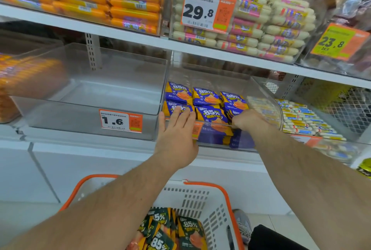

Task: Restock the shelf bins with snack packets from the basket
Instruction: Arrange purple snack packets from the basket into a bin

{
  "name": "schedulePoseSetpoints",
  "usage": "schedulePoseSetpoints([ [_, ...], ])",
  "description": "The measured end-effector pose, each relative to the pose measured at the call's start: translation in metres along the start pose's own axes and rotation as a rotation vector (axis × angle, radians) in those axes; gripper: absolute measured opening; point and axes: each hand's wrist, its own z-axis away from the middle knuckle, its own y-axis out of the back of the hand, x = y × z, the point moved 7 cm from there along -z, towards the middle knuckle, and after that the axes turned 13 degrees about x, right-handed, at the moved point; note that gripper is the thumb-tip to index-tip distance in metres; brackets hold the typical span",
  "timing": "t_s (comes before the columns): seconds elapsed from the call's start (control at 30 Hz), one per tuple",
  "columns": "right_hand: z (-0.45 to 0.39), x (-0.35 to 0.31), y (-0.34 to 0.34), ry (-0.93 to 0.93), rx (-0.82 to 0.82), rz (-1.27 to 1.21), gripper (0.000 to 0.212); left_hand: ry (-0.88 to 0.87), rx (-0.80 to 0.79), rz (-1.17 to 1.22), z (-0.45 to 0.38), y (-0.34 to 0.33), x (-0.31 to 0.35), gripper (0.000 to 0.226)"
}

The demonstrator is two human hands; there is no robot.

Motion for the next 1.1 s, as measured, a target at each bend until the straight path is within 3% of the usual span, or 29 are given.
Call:
schedulePoseSetpoints([
  [0.07, 0.013, 0.005, 0.014, -0.021, 0.089, -0.066, 0.024, -0.005, 0.071, 0.151, 0.012, 0.010, -0.004, 0.079],
  [0.17, 0.050, 0.010, 0.034, -0.039, 0.426, -0.109, 0.052, 0.086, 0.109, 0.362, 0.053, 0.016, -0.028, 0.075],
  [0.3, 0.121, -0.029, 0.022, 0.253, 0.911, -0.353, 0.049, 0.404, -0.109, 0.486, 0.113, -0.001, -0.076, 0.055],
  [0.37, 0.162, -0.052, -0.005, 0.387, 0.999, -0.519, 0.040, 0.612, -0.211, 0.525, 0.143, -0.009, -0.104, 0.046],
  [0.43, 0.189, -0.073, -0.050, 0.444, 0.804, -0.662, 0.031, 0.810, -0.234, 0.572, 0.171, -0.012, -0.129, 0.036],
  [0.5, 0.203, -0.090, -0.115, 0.424, 0.410, -0.691, 0.021, 0.918, -0.243, 0.514, 0.194, -0.013, -0.149, 0.030],
  [0.57, 0.219, -0.102, -0.177, 0.485, 0.130, -0.442, 0.020, 0.972, -0.244, 0.454, 0.212, -0.015, -0.165, 0.032],
  [0.7, 0.253, -0.112, -0.256, 0.659, -0.214, -0.047, 0.038, 1.053, -0.267, 0.436, 0.234, -0.025, -0.183, 0.033],
  [0.83, 0.278, -0.124, -0.299, 0.840, -0.331, 0.090, 0.040, 1.098, -0.292, 0.469, 0.246, -0.040, -0.189, 0.032],
  [1.0, 0.286, -0.130, -0.326, 0.795, -0.411, 0.096, 0.070, 1.122, -0.380, 0.454, 0.262, -0.050, -0.189, 0.031],
  [1.1, 0.288, -0.128, -0.320, 0.835, -0.395, 0.106, 0.067, 1.240, -0.382, 0.492, 0.275, -0.054, -0.191, 0.032],
])
